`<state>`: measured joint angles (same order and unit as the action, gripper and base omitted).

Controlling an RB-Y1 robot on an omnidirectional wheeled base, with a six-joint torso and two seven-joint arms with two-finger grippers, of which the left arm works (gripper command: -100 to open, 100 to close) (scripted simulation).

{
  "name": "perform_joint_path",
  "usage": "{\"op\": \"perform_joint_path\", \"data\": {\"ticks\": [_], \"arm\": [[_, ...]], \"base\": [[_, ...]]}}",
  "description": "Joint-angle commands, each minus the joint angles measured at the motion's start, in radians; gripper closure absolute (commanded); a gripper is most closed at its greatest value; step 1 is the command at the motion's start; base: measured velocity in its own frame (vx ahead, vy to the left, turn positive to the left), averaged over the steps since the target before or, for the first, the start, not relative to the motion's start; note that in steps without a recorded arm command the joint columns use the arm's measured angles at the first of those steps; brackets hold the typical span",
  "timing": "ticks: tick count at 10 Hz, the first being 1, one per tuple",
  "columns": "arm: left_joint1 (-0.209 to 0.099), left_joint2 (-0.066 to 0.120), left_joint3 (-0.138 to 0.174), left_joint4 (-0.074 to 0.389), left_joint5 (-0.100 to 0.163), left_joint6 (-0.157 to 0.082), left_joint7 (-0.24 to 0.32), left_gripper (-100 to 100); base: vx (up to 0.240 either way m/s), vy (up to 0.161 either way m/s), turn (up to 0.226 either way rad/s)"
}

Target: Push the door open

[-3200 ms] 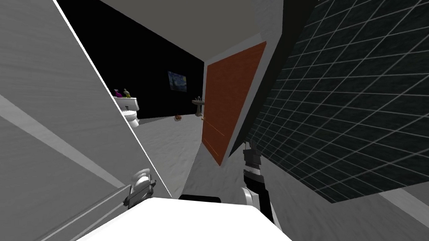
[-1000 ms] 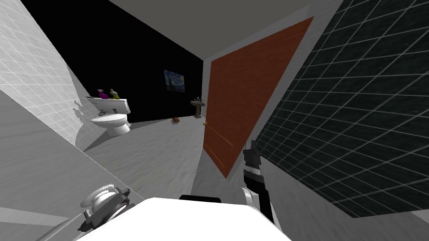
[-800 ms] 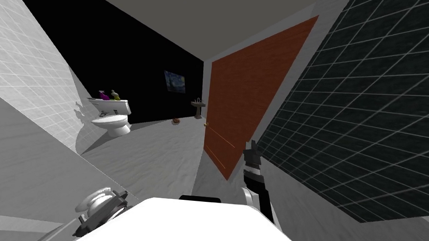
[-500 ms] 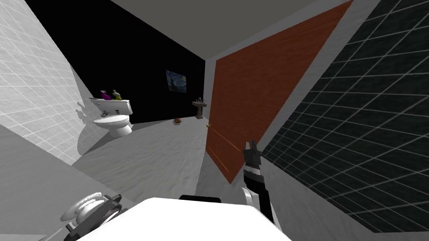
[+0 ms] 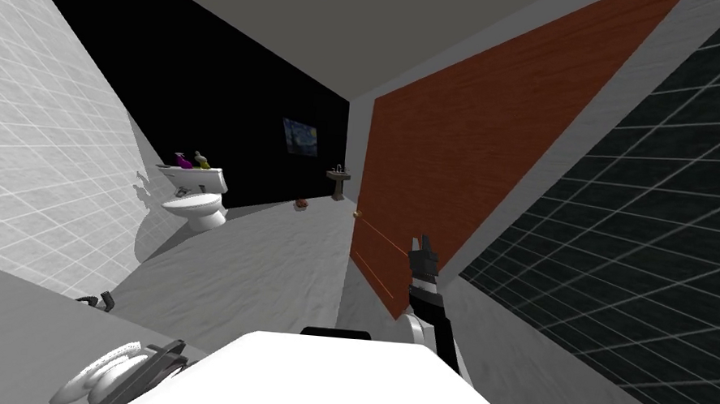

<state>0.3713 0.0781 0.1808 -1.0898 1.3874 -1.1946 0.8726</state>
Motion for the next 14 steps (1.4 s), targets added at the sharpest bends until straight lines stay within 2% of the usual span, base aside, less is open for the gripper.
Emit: {"op": "perform_joint_path", "data": {"ticks": [1, 2, 6, 11, 12, 14], "arm": [[0.0, 0.0, 0.0, 0.0, 0.0, 0.0, 0.0, 100], [0.007, 0.005, 0.014, 0.0, 0.019, -0.012, 0.0, 100], [0.019, 0.007, 0.036, 0.002, 0.057, -0.032, 0.0, 100], [0.038, 0.002, 0.074, 0.006, 0.119, -0.066, -0.001, 100], [0.036, 0.002, 0.068, 0.002, 0.112, -0.06, -0.004, 100], [0.046, 0.006, 0.087, 0.005, 0.145, -0.079, -0.002, 100]], "base": [[0.052, 0.071, 0.015], [0.064, 0.106, 0.024], [0.095, 0.152, 0.029], [0.122, 0.191, 0.04], [0.037, 0.082, 0.012], [0.071, 0.185, 0.027]]}}
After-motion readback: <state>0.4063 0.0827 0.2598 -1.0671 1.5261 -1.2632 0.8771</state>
